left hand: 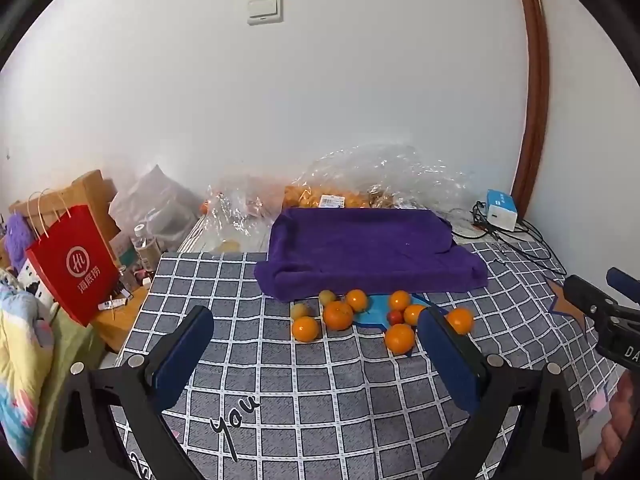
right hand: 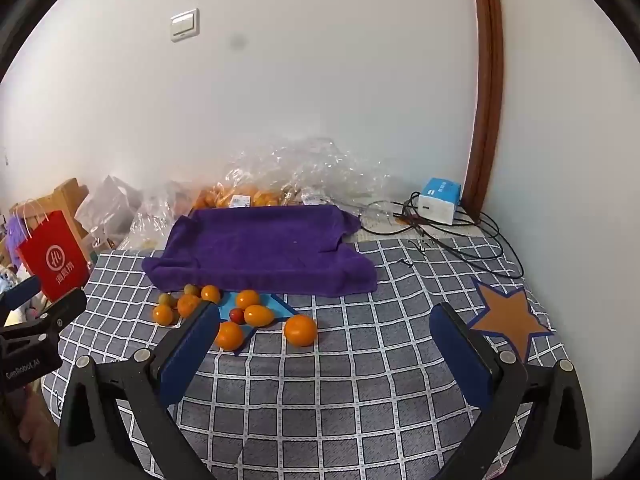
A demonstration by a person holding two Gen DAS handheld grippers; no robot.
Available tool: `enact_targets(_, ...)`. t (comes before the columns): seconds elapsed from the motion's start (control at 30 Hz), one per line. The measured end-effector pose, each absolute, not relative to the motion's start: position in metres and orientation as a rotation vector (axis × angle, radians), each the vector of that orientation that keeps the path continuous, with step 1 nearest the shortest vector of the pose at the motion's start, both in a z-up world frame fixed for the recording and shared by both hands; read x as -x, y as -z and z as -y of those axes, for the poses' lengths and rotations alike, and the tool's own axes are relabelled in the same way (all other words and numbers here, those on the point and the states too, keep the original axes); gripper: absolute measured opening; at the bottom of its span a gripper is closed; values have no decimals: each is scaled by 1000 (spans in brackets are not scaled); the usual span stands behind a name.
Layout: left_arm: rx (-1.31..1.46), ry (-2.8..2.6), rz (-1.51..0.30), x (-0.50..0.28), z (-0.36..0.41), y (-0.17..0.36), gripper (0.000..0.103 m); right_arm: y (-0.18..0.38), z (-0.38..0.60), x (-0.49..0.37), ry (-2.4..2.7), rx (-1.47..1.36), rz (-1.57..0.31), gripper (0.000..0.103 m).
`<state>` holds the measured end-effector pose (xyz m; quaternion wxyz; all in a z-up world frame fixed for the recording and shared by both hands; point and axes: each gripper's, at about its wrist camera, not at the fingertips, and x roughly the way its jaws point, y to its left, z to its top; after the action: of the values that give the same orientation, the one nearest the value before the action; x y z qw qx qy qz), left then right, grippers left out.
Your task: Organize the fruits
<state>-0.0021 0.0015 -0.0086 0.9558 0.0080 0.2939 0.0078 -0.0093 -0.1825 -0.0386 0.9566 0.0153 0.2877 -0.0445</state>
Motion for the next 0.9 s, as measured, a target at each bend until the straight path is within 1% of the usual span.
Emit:
enact_targets(0.27, -7, -6, -588, 1, 1, 2, 103, 37, 181, 12, 104, -6, -580, 103)
enact_targets(0.9, 16, -5, -577, 11, -3, 6, 103, 36, 181, 19, 104, -14, -570, 103)
